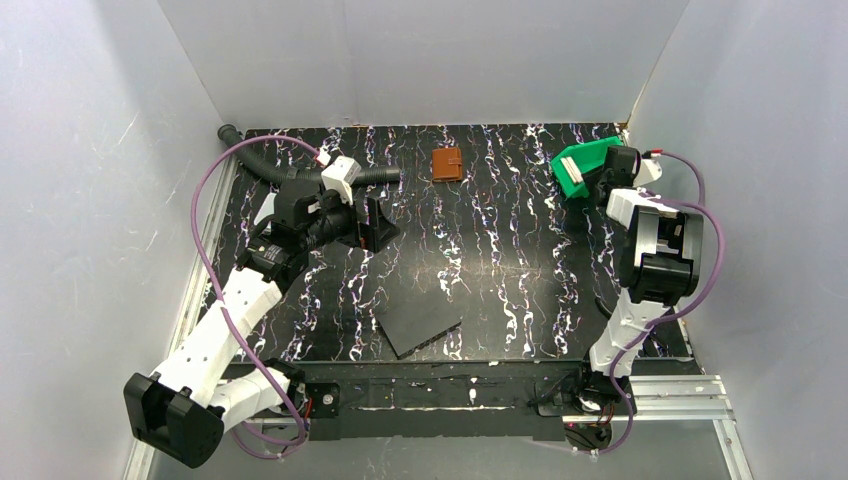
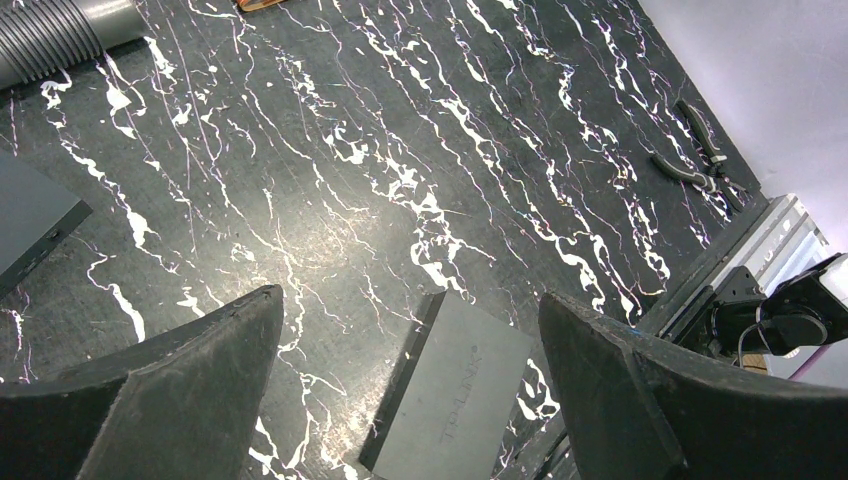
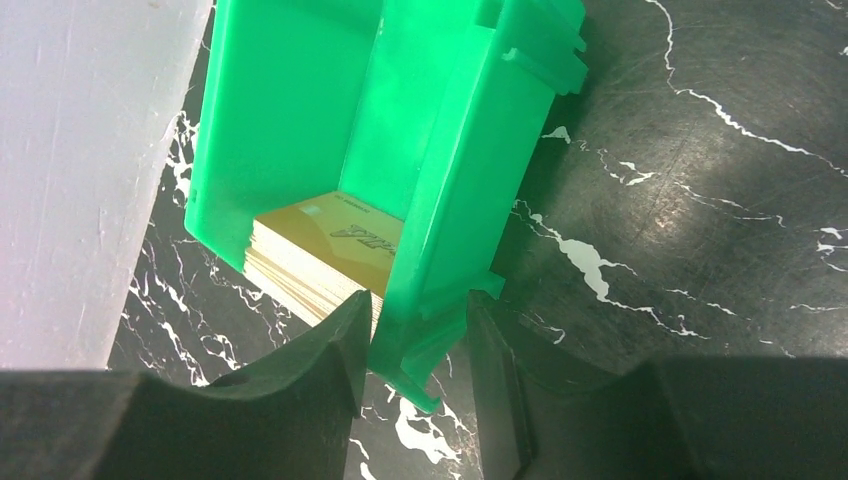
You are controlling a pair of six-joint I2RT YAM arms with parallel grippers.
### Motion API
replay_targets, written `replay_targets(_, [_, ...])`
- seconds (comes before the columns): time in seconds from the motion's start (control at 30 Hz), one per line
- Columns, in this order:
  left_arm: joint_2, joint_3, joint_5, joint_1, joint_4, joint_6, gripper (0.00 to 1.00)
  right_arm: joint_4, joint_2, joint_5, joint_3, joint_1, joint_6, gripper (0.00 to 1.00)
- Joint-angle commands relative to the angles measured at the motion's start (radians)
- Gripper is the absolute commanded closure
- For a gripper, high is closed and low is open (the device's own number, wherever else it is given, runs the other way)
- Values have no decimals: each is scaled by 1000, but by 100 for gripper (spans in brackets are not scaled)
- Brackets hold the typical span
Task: Put the credit cards into the card holder
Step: Move the storage box to the center of the board.
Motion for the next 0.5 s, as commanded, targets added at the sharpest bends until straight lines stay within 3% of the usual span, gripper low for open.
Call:
replay_targets(0.0, [-16, -5, 15, -5, 9, 3, 1, -61, -41, 41, 37, -6, 24, 54])
replay_targets(0.47, [-24, -4, 21, -9, 9, 1, 1, -189, -188, 82, -51, -6, 75, 62])
